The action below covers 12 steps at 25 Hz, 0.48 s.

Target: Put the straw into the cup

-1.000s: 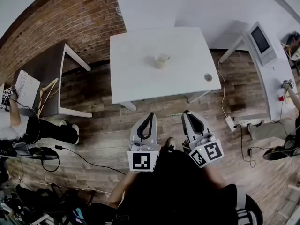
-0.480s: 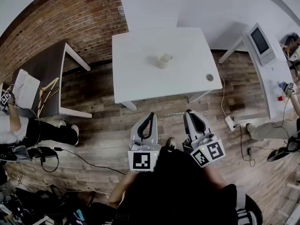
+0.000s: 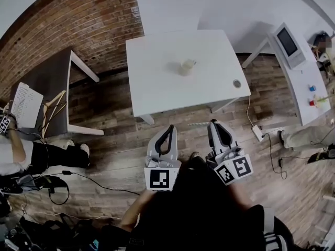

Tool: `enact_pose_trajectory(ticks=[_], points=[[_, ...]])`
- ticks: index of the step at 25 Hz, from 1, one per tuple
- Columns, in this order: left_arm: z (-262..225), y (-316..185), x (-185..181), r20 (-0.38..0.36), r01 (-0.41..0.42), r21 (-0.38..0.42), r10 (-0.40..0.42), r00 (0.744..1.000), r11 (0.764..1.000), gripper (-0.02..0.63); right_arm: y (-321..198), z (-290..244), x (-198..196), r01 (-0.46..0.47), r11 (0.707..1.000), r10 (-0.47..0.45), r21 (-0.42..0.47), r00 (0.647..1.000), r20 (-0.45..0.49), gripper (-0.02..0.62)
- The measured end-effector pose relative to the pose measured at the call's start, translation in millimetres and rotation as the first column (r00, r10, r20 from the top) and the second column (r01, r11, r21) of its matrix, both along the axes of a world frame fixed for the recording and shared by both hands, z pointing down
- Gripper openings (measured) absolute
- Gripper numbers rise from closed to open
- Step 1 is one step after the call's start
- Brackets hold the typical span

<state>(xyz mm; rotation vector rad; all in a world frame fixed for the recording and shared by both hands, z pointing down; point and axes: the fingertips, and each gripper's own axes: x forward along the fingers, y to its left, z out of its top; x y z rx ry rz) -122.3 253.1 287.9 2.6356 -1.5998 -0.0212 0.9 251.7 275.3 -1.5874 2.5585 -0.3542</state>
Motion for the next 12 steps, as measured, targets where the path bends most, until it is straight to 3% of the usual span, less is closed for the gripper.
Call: enact_pose_trajectory(ticks=[12], points=[[8,-20,-13,-0.017,-0.025,-0.026,0.025,1.0,0.999,0.003,-22,1,-12,-0.042,0.999,0.042,0.011,0.999,0.013,0.023]])
